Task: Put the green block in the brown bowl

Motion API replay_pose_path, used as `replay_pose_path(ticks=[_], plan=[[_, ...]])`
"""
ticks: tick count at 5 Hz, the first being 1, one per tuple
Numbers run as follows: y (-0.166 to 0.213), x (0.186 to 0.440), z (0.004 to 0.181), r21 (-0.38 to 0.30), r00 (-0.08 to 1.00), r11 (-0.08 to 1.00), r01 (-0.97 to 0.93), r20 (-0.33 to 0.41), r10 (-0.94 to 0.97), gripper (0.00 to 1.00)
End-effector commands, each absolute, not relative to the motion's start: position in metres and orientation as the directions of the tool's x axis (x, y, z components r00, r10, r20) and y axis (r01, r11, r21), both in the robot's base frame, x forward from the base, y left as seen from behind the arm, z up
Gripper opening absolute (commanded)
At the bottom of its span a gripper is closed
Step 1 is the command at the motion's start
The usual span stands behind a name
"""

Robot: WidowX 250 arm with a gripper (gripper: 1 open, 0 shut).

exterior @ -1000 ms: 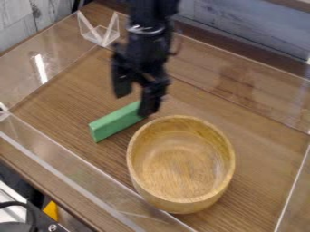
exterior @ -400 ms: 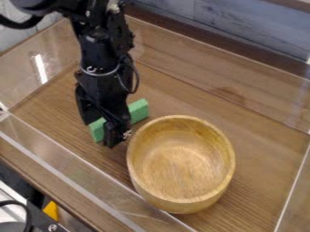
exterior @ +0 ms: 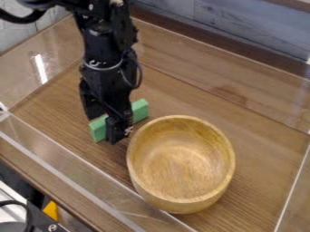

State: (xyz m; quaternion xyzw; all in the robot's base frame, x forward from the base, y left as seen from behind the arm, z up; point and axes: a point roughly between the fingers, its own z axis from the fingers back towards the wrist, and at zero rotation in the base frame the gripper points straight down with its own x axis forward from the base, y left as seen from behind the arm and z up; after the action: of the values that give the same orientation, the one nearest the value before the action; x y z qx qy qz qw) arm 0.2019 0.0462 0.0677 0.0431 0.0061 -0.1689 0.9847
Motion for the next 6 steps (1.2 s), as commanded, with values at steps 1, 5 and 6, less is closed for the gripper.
replay_pose_path(ticks=[1,5,6], plan=[[0.041,0.21,0.07,0.112,0.947,0.942,0.315,0.024,-0.319,1.0],[0.042,0.215,0.075,0.11,0.928,0.924,0.367,0.025,-0.372,1.0],[0.043,0.214,0.071,0.112,0.924,0.92,0.375,0.033,-0.381,1.0]])
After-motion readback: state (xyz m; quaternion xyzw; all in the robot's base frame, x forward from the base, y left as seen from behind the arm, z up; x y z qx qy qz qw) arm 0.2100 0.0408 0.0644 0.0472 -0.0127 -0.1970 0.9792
